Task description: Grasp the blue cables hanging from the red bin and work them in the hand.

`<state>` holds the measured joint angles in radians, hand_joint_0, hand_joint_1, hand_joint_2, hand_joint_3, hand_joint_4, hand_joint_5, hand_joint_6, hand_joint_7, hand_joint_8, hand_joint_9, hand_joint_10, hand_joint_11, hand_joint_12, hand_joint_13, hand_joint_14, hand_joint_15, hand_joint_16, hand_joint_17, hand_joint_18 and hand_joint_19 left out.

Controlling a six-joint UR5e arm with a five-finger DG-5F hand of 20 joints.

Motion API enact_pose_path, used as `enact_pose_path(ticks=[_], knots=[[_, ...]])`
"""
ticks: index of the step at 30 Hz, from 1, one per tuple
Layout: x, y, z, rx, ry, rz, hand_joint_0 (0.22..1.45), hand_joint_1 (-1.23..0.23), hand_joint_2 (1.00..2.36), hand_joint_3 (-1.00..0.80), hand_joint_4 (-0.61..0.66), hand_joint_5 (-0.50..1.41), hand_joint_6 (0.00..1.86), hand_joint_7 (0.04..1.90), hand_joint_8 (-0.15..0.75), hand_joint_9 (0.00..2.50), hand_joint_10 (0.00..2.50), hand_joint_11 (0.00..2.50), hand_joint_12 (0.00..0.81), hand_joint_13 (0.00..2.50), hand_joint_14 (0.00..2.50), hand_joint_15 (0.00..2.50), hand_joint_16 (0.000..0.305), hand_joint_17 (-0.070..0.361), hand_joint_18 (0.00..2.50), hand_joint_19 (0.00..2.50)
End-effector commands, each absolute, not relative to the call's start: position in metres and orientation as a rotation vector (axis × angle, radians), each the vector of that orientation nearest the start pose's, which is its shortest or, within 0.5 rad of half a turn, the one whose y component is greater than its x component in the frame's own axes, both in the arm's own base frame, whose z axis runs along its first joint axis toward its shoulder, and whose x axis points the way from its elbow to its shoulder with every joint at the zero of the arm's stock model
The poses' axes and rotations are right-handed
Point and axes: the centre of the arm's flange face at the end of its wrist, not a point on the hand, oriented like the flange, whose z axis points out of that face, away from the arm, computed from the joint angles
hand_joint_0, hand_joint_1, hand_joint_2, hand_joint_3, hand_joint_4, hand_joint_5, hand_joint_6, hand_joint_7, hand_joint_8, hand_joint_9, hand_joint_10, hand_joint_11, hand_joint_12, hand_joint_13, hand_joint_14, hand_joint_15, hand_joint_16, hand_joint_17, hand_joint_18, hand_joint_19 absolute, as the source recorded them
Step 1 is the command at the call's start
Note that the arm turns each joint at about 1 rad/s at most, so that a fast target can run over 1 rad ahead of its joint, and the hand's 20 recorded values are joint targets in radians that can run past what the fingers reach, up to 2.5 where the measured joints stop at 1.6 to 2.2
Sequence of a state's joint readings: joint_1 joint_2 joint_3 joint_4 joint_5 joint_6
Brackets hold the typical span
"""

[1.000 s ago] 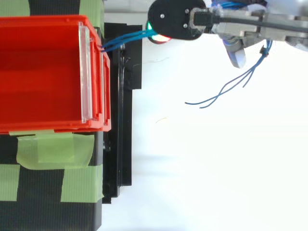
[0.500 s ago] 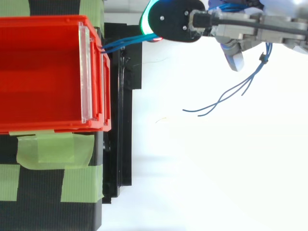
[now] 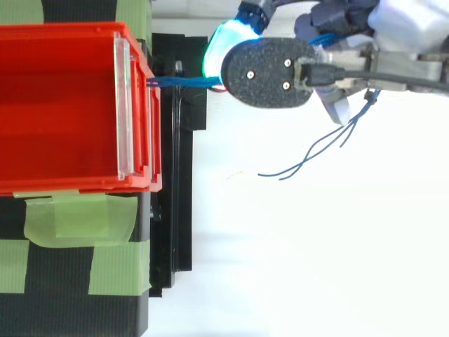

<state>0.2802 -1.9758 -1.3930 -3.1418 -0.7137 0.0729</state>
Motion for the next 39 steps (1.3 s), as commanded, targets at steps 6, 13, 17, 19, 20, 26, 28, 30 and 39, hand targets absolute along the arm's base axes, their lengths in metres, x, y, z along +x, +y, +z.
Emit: enact_pose_path(ticks=[6,13,17,19,20,26,28,30,39], knots=[[0.6264,-0.0361,0.3523,1.510,0.933,0.670,0.88,-0.74,1.01,-0.66,0.21,0.01,0.90,1.04,0.511,0.78,2.50,2.50,0.522,0.83,2.50,1.89,0.060,0.134,1.20,1.37],[0.6264,-0.0368,0.3522,1.507,0.940,0.666,0.77,-0.74,1.00,-1.00,0.21,-0.04,0.94,1.02,0.511,0.78,2.50,2.50,0.522,0.83,2.50,1.89,0.060,0.134,1.20,1.37],[0.6246,-0.0353,0.3514,1.511,0.956,0.656,0.80,-0.76,1.00,-0.92,0.20,-0.05,0.94,1.03,0.511,0.78,2.50,2.50,0.522,0.83,2.50,1.89,0.060,0.134,1.20,1.37],[0.6253,-0.0342,0.3516,1.507,0.955,0.660,0.84,-0.76,1.01,-0.79,0.19,-0.06,0.95,1.02,0.511,0.78,2.50,2.50,0.522,0.83,2.50,1.89,0.060,0.134,1.20,1.37],[0.6254,-0.0341,0.3517,1.507,0.953,0.661,0.85,-0.77,1.01,-0.75,0.19,-0.06,0.97,1.01,0.511,0.78,2.50,2.50,0.522,0.83,2.50,1.89,0.060,0.134,1.20,1.37],[0.6247,-0.0344,0.3514,1.509,0.956,0.656,0.96,-0.77,1.02,-0.37,0.16,-0.08,1.08,0.98,0.511,0.78,2.50,2.50,0.522,0.83,2.50,1.89,0.060,0.134,1.20,1.37],[0.6246,-0.0344,0.3514,1.509,0.958,0.656,0.98,-0.76,1.02,-0.18,0.15,-0.08,1.10,0.97,0.511,0.78,2.50,2.50,0.522,0.83,2.50,1.89,0.060,0.134,1.20,1.37],[0.6246,-0.0344,0.3514,1.509,0.958,0.656,1.00,-0.74,1.02,-0.07,0.15,-0.08,1.13,0.95,0.511,0.78,2.50,2.50,0.522,0.83,2.50,1.89,0.060,0.134,1.20,1.37],[0.6256,-0.0341,0.3517,1.507,0.952,0.662,1.01,-0.69,1.02,-0.21,0.16,-0.03,1.04,0.96,0.511,0.78,2.50,2.50,0.522,0.83,2.50,1.89,0.060,0.134,1.20,1.37]])
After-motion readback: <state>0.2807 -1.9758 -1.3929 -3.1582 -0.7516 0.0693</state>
